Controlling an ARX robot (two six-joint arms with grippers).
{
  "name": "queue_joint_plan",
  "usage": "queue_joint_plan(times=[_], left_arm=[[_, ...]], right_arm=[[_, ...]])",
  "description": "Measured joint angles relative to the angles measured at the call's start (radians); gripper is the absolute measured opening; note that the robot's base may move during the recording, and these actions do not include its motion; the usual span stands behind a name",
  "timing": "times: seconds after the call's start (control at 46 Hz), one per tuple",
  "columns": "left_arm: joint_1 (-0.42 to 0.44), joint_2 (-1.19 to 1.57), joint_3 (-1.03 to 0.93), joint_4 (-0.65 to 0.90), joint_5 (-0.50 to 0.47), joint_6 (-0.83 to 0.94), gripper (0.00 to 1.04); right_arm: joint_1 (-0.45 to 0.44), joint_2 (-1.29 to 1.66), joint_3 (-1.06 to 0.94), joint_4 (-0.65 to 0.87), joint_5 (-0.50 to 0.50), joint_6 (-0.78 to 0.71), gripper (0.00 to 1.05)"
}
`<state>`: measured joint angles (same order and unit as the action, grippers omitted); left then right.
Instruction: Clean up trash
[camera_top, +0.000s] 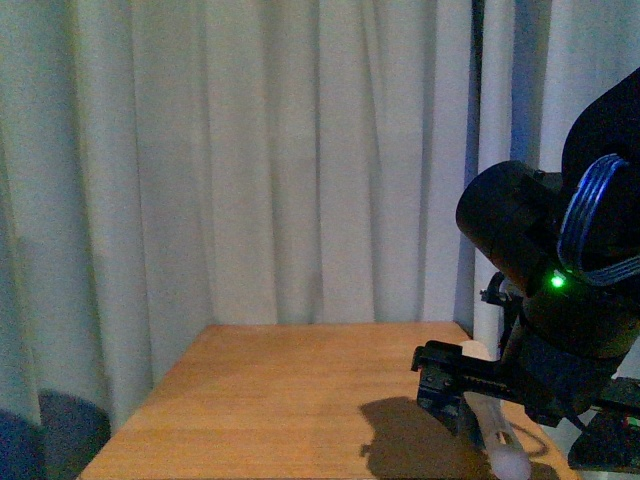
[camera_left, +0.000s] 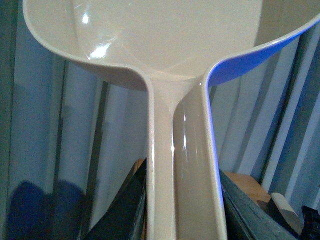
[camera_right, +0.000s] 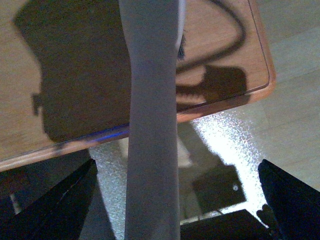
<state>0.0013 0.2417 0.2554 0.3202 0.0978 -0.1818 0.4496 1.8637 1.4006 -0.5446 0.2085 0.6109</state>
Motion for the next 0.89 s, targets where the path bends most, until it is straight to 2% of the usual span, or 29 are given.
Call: queue_joint_plan(times=[0.217,0.521,0.651,0.89], left_arm=[[0.000,0.000,0.000,0.000,0.000,0.000,0.28],[0.000,0.000,0.000,0.000,0.000,0.000,0.28],[0.000,0.000,0.000,0.000,0.000,0.000,0.28],[0.000,0.000,0.000,0.000,0.000,0.000,0.28]], right_arm=[[0.002,0.022,0.004,0.005,-0.007,0.023,0.96],[0.005,0.042,0.027,0.006,-0.010,0.026,0.40],[0.003,0.042,0.027,0.011,-0.016,0.025,0.24],[-0.008,0.042,0.014,0.035,-0.040,0.026,0.22]])
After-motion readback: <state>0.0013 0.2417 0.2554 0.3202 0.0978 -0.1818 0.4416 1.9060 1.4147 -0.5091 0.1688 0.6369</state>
